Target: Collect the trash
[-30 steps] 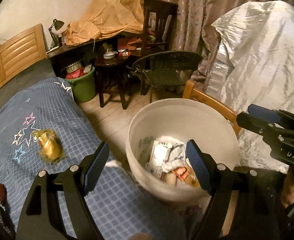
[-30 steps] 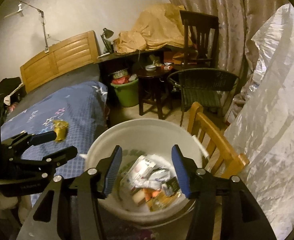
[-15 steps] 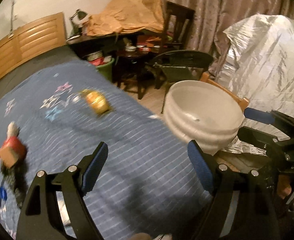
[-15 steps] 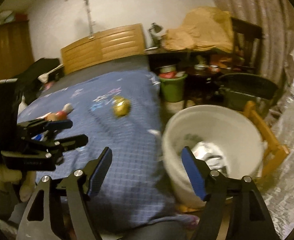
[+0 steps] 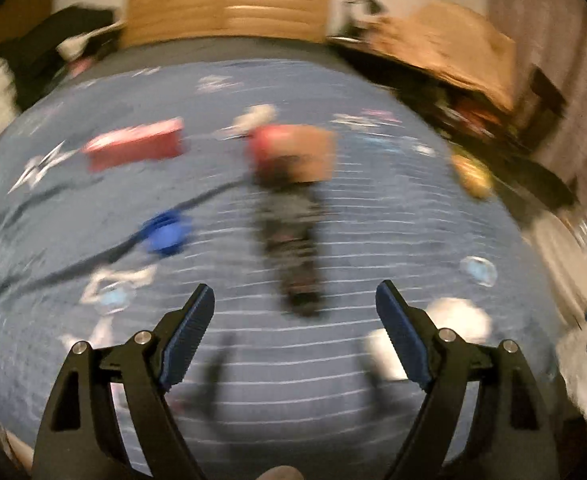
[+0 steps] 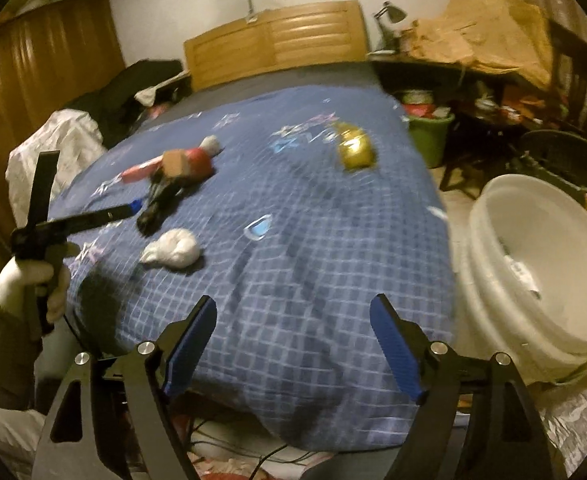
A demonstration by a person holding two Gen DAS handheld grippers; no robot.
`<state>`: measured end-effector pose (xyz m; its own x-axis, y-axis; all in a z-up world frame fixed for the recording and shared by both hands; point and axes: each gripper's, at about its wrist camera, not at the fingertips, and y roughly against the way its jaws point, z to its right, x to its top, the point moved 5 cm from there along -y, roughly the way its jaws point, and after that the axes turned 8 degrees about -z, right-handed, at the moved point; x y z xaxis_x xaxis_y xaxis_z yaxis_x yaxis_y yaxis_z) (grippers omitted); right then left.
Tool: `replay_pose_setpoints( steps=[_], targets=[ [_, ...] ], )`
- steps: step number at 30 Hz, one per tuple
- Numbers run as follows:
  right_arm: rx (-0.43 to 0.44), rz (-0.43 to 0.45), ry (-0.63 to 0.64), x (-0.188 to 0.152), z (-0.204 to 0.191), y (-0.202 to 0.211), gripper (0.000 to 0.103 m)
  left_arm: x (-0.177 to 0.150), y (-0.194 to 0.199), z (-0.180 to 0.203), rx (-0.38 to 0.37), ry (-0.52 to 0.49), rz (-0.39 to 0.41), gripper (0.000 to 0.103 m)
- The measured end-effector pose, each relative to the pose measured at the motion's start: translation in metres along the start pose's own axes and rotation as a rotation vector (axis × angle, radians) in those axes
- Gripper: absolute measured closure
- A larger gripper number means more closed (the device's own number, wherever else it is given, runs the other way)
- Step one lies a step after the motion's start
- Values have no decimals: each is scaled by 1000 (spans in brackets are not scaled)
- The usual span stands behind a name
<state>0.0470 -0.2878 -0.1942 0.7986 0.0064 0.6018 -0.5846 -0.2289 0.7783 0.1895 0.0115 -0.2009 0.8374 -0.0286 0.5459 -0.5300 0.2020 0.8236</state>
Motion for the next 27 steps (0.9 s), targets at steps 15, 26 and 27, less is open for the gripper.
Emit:
replay_pose_setpoints(
  steps=[15,26,27],
  targets=[
    [52,-106,95,7,-49,-54,23,31,-52,-84,99,115,-81,24],
    [86,-147,152,23,-82,-88,23,44,-67,-91,103,113,-85,55],
    [91,-148,161,25,-86,-91,23,43,-67,-92,99,114,-81,62]
  ],
)
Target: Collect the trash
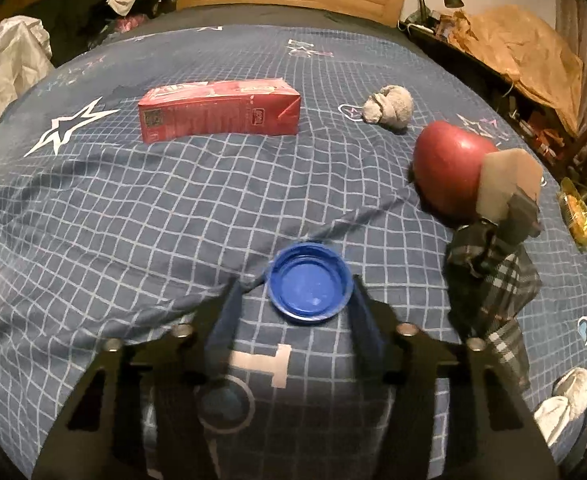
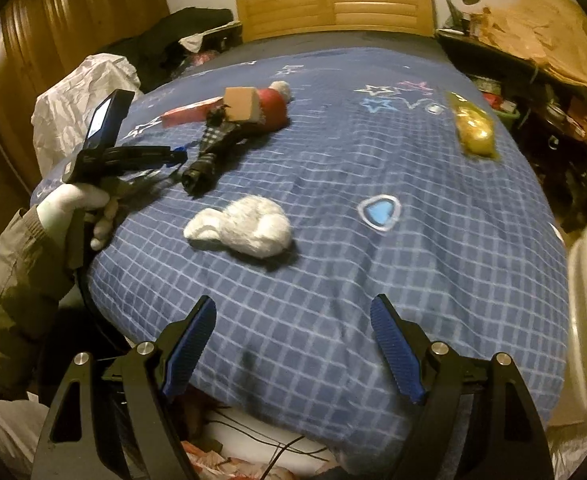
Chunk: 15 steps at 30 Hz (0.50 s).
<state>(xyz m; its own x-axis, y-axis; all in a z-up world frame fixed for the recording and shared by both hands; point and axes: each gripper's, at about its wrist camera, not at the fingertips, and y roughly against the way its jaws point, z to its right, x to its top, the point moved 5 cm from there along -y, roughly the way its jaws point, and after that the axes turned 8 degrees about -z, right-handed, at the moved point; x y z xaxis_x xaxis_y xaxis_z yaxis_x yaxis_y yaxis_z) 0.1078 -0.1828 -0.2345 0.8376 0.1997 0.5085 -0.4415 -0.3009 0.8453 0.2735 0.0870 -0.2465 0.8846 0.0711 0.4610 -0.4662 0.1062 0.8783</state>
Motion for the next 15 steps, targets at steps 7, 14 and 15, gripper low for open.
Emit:
replay_pose_setpoints(
  steps=[7,14,15],
  targets=[
    [1,4,81,24,-16,-15,23,-14,12,10,-34,-27,17,66],
    [-55,-24,228,57,-22,-49,23,-31,19,19,-58,-52,11,66],
    [-48,-28,238,63,-23,-52,23,-31,20,19,-59,-51,11,66]
  ],
)
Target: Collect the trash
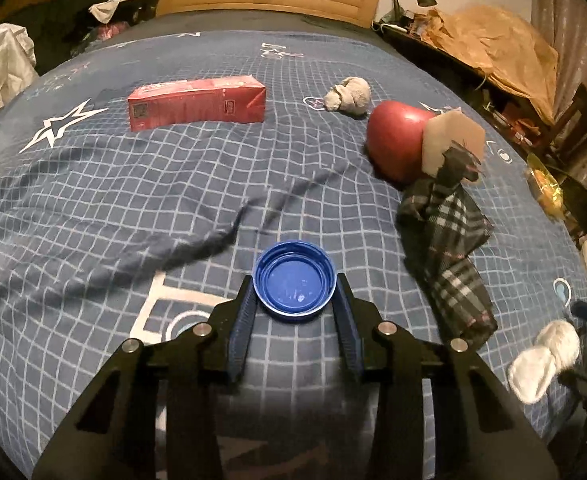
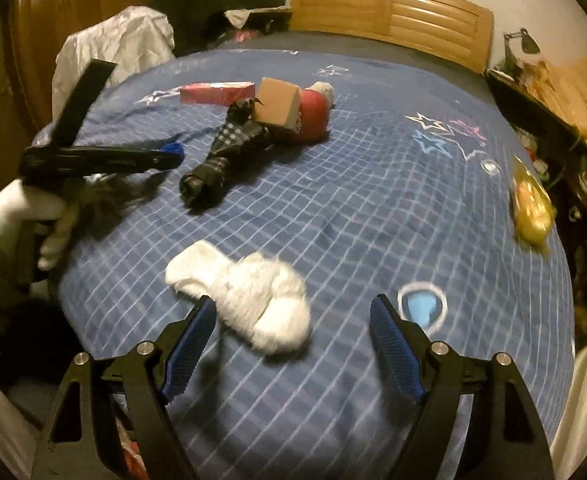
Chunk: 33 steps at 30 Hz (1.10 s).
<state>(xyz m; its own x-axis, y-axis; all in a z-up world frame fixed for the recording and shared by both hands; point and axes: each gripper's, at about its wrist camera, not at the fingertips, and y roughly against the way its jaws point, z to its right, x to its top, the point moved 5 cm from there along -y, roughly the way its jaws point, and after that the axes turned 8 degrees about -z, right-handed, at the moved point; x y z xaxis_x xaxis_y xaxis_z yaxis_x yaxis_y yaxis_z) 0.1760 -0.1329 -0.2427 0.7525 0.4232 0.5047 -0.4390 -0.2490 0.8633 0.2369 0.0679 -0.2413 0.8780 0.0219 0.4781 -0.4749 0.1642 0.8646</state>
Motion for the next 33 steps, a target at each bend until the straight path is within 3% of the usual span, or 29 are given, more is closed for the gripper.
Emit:
replay_pose_setpoints(
  steps=[3,7,17,23,24,26,30,33],
  targets=[
    [42,18,0,14,-2,0,23,-2,-1,-1,-2,3,-2,66],
    [186,57,-100,37,1,7,23,-3,-3,-1,1,7,-3,66],
    [164,108,-318,129,-2,-36,32,-2,-5,-1,-3,13,8,65],
    [55,118,-374,169,-8,-66,47,-3,-5,-1,0,12,11,66],
    [51,113,-378,172,-7,-70,49,-3,-5,-1,0,13,11,66],
    [38,102,-385,177,-5,-75,62,-3,-5,-1,0,13,11,66],
    [43,109,-393,177,0,-76,64,-3,-4,-1,-1,13,12,65],
    [68,188,-410,169,6,-52,64,-3,-3,-2,-5,17,17,65]
  ],
)
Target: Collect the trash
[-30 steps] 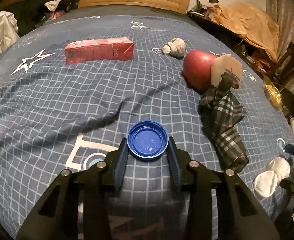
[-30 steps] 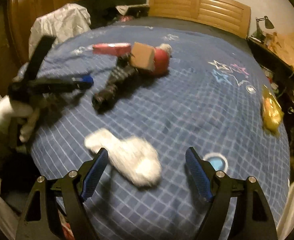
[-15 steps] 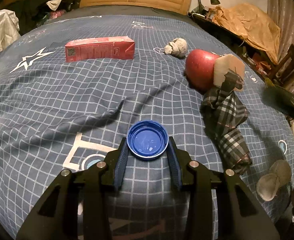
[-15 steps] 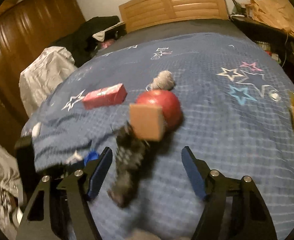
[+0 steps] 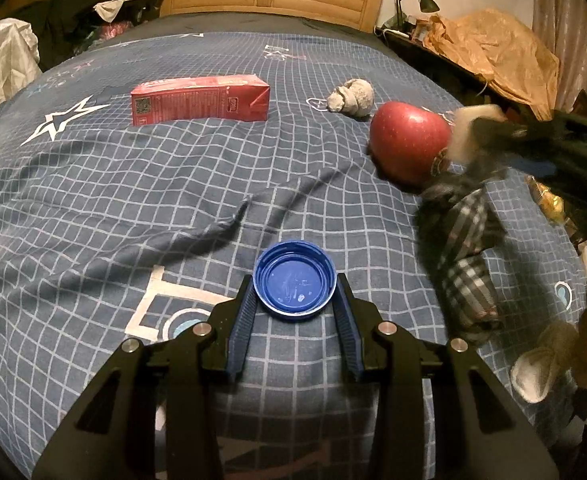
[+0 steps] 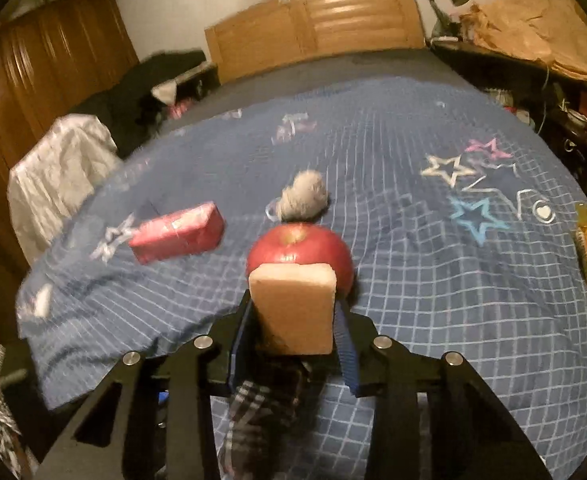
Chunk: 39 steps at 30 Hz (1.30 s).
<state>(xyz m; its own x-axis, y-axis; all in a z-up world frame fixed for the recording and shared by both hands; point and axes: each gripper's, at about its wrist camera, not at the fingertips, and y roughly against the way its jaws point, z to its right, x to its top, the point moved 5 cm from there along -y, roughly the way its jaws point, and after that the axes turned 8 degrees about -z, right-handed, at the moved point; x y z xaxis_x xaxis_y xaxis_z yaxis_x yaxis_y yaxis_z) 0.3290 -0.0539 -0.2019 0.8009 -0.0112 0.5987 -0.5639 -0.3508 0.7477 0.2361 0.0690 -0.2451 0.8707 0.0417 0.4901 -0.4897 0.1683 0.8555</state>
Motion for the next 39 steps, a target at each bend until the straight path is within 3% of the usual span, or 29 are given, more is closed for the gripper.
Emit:
replay_pose_setpoints(
  steps=[8,11,14,18,22,24,28,30,32,39],
  targets=[
    [89,128,9,-5,11,66,64,-1,4,0,4,10,8,65],
    [9,63,52,-16,24,68,61,-1,4,-1,2,12,6,65],
    [-67,-8,85,-34,46,67,48,-2,3,-1,6,8,5,65],
    [-24,-55,221,-69,57,89,46,-2,2,0,8,4,1,65],
    [38,-200,459,-113,41,89,25,-1,-2,3,18,-11,-6,65],
    [35,-232,545,-128,28,84,23,-1,-2,3,19,-12,-7,65],
    [-10,-262,619,-143,13,66,26,0,-2,3,20,-14,-7,65],
    [-19,-280,610,-147,11,57,48,0,-1,4,22,-15,-4,65],
    [-53,-277,589,-153,14,56,57,-1,1,4,23,-16,8,65],
    [-73,-138,391,-151,33,89,61,-10,32,17,22,-20,95,65]
  ],
)
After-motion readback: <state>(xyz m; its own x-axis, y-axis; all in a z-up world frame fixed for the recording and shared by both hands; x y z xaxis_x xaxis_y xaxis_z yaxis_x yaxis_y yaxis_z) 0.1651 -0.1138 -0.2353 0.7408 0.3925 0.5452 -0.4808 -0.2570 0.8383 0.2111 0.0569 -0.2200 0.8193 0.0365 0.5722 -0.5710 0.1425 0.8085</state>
